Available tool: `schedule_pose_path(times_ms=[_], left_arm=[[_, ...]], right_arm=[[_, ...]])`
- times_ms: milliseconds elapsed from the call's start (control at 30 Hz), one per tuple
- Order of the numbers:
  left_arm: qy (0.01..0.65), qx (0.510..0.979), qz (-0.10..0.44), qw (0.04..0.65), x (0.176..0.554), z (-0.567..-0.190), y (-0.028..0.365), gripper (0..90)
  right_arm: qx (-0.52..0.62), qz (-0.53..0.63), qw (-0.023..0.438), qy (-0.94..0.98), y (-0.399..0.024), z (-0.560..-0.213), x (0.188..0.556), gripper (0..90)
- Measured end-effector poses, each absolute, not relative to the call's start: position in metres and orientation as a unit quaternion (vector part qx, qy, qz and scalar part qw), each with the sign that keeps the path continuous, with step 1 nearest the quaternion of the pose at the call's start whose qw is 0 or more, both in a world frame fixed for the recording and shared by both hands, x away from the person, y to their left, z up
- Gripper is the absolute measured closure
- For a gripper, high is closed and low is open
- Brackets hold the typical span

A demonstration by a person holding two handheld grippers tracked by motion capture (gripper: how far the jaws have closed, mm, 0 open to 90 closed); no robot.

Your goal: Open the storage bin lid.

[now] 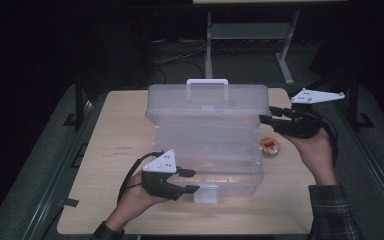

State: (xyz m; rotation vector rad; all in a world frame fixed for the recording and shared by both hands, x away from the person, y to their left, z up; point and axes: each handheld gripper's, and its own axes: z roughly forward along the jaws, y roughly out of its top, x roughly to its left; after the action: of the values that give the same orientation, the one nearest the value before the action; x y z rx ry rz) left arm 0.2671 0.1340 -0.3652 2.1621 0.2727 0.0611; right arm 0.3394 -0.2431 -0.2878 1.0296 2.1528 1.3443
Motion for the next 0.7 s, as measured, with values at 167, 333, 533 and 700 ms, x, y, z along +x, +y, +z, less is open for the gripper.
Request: schedule_pose_path(times_ms=[167,333,533,700], left_arm=[[0.108,0.885,0.029,0.451,0.269,-0.37,0.129,54.4],[0.105,0.894,0.036,0.433,0.271,-0.376,0.122,57.9],[0.097,0.907,0.042,0.409,0.274,-0.382,0.117,63.0],[0.098,0.907,0.049,0.406,0.274,-0.383,0.116,69.8]], right_arm=[[0.368,0.482,0.199,0.77,-0.243,-0.288,0.34,56.2],[0.369,0.483,0.198,0.769,-0.243,-0.288,0.34,56.2],[0.369,0.483,0.197,0.769,-0.244,-0.288,0.34,56.1],[0.369,0.483,0.199,0.769,-0.244,-0.288,0.341,56.2]])
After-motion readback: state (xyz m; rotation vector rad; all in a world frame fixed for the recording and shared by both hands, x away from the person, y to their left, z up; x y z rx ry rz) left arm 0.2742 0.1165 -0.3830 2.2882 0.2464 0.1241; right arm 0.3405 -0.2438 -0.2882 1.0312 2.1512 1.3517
